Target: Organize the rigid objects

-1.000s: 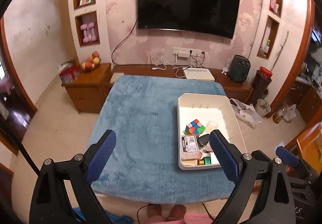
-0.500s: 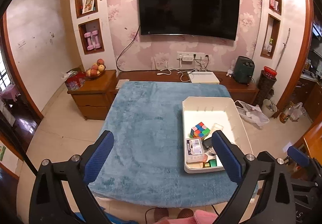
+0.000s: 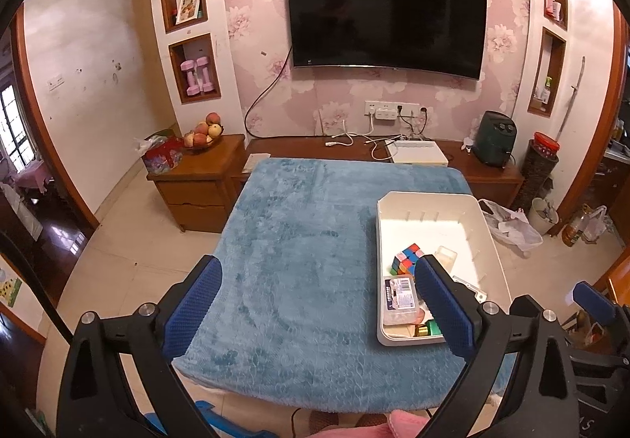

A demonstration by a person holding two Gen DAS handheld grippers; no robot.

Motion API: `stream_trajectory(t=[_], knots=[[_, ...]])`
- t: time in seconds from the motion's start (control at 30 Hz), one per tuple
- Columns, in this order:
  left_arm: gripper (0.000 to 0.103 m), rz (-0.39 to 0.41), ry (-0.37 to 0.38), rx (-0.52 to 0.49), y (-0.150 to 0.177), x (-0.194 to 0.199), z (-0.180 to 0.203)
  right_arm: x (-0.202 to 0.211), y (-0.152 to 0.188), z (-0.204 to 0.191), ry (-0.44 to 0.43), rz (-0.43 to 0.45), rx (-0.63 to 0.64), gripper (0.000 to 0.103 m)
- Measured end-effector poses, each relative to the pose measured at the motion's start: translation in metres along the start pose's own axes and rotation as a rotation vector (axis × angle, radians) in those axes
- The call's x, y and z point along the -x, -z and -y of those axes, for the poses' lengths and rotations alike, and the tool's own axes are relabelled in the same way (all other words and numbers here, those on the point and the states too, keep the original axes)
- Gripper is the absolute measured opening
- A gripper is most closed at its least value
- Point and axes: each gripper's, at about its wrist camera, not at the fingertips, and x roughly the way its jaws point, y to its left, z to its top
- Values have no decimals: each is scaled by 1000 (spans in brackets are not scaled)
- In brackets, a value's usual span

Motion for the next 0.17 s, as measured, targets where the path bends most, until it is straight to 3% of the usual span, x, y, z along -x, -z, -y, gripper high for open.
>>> stream_trajectory(t=[0.17], knots=[[99, -8, -4, -2, -5, -8, 3, -10, -8, 2, 0, -8, 6, 102]])
